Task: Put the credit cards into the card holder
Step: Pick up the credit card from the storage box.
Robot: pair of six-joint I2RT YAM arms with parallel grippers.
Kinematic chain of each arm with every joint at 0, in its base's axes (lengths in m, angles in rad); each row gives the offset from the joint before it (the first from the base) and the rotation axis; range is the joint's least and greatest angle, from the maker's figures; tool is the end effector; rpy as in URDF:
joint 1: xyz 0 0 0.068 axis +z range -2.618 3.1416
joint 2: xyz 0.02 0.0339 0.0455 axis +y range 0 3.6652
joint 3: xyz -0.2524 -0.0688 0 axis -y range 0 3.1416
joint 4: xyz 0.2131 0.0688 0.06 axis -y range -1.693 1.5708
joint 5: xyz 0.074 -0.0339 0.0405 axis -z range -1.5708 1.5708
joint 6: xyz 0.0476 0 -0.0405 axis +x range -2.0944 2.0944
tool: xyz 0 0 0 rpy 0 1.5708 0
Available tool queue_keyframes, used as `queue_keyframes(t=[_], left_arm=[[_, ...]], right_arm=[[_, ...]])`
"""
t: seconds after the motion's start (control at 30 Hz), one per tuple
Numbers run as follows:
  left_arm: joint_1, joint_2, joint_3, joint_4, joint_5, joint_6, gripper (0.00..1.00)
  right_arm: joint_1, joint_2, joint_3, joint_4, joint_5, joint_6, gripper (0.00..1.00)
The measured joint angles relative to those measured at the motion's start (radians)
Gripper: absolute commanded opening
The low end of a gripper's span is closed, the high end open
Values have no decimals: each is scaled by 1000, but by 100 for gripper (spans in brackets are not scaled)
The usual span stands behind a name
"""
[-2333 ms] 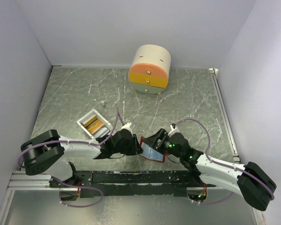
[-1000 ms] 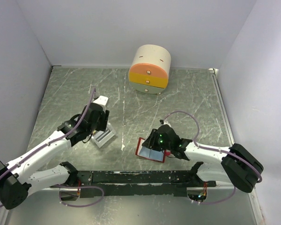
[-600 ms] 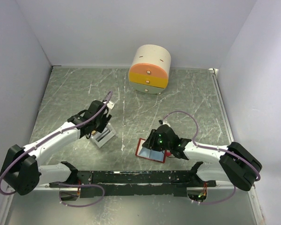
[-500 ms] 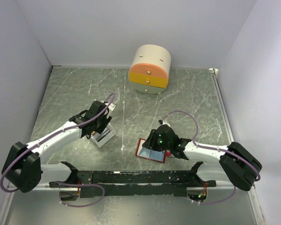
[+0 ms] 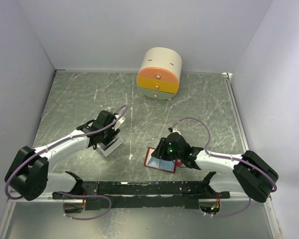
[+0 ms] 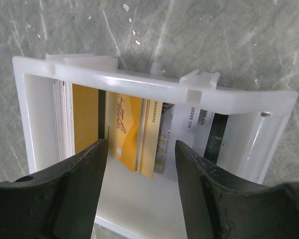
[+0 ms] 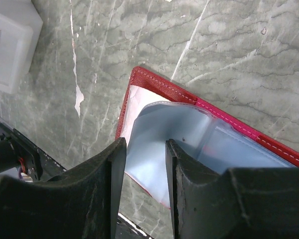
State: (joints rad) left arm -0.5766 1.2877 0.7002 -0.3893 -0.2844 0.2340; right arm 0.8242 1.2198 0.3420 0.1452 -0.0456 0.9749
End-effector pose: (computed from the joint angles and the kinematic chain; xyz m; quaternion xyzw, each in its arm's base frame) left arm 0.1977 -0.1126 0.1885 0.3351 0.8862 0.0842 0.3086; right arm 0.1382 0.1526 0.1436 0.0595 0.9113 0.3315 0.2367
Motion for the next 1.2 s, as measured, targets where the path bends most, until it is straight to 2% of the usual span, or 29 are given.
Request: queue_keyframes(t=[0.47, 0.63, 0.87, 1.2], left_arm=[[4, 64, -9, 64, -14, 90, 64], [5, 84, -9, 95, -71, 121, 60], [10, 109, -9, 145, -186, 161, 61], [17, 118, -9, 193, -269, 197, 57]], right_arm=[[0, -8, 0, 7, -8, 0, 38], [0, -8, 0, 8, -10, 0, 38], [0, -33, 0, 6, -7, -1, 38], [0, -60, -19, 3, -6, 0, 38]])
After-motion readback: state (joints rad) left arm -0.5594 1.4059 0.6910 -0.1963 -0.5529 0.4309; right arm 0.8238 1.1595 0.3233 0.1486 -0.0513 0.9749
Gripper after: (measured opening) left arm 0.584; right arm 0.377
